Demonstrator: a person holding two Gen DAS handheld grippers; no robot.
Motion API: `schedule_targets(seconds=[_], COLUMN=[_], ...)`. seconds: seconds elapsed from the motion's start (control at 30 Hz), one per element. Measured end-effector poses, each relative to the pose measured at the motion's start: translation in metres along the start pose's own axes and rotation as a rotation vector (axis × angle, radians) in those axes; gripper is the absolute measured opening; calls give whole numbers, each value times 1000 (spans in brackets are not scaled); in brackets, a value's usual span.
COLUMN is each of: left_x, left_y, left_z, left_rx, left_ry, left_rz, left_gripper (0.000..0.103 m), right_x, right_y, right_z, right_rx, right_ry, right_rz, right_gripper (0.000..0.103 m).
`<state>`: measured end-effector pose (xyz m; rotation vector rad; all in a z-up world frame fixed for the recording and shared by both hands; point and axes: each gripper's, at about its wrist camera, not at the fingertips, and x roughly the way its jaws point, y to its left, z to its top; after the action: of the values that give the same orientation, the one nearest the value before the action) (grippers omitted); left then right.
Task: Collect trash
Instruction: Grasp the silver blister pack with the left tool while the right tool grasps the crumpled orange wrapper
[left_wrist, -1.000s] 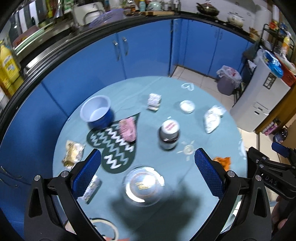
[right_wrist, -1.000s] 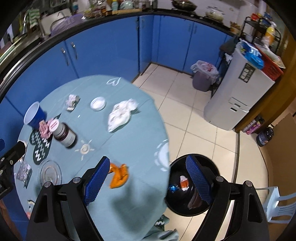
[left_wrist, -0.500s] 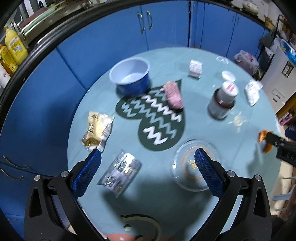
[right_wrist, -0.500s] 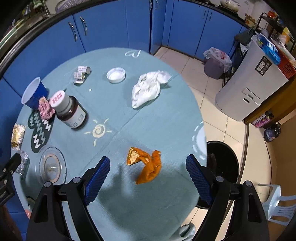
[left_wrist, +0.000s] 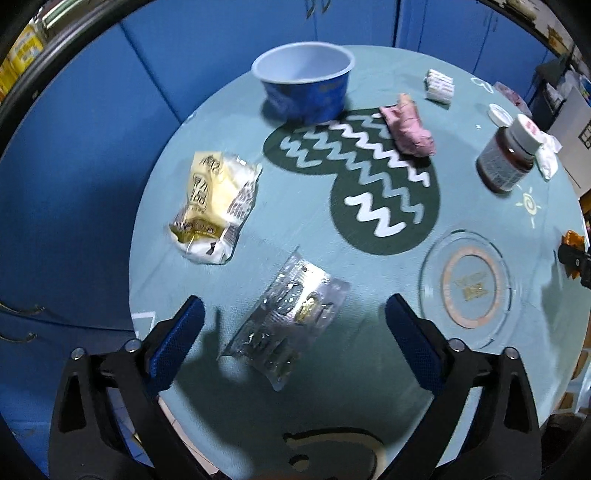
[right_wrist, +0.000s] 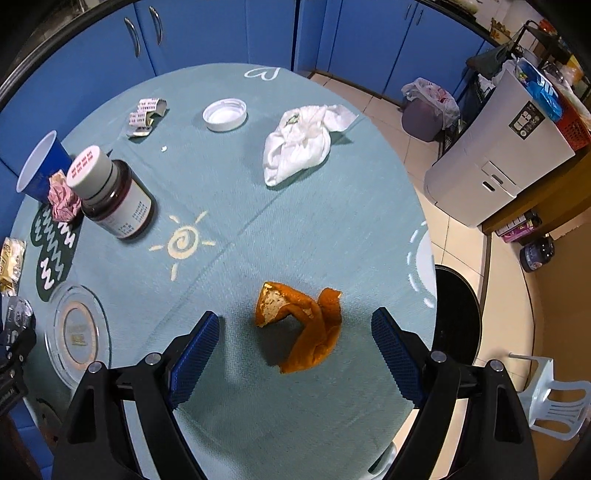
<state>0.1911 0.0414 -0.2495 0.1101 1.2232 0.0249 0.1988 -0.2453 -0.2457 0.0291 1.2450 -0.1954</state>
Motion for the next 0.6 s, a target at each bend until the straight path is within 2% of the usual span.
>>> schedule_targets(seconds=[0.07,0.17,0.3,0.5,0.53,0.57,0.6], left_x=[7,11,12,8,7,5,4], left_y=[5,13,19,19,19,17,17], left_z=[0,-1,-2,-5,-5,-5,-6], left_rx=[-10,-34,-46,-38,-38,-37,-33], left_ry=[17,23,22,20,21,20,19], left_rz=[-6,-28,-31,-70,-73,-71,-66], left_gripper=[86,82,75,52,45,39,38], right_x=[0,1,0,-7,-8,-8,-8], right_y=[1,4,10,24,24,24,22], right_z=[-1,-1,-4,-10,-10,-10,-10], right_rx=[-6,-14,-31,-74,-78,-76,-72], right_ry=[-10,-11,-6,-21,-18,-17,-16], right_rz=[-5,-6,3,15,16,19,23], right_gripper=[82,80,61,38,33,33,32])
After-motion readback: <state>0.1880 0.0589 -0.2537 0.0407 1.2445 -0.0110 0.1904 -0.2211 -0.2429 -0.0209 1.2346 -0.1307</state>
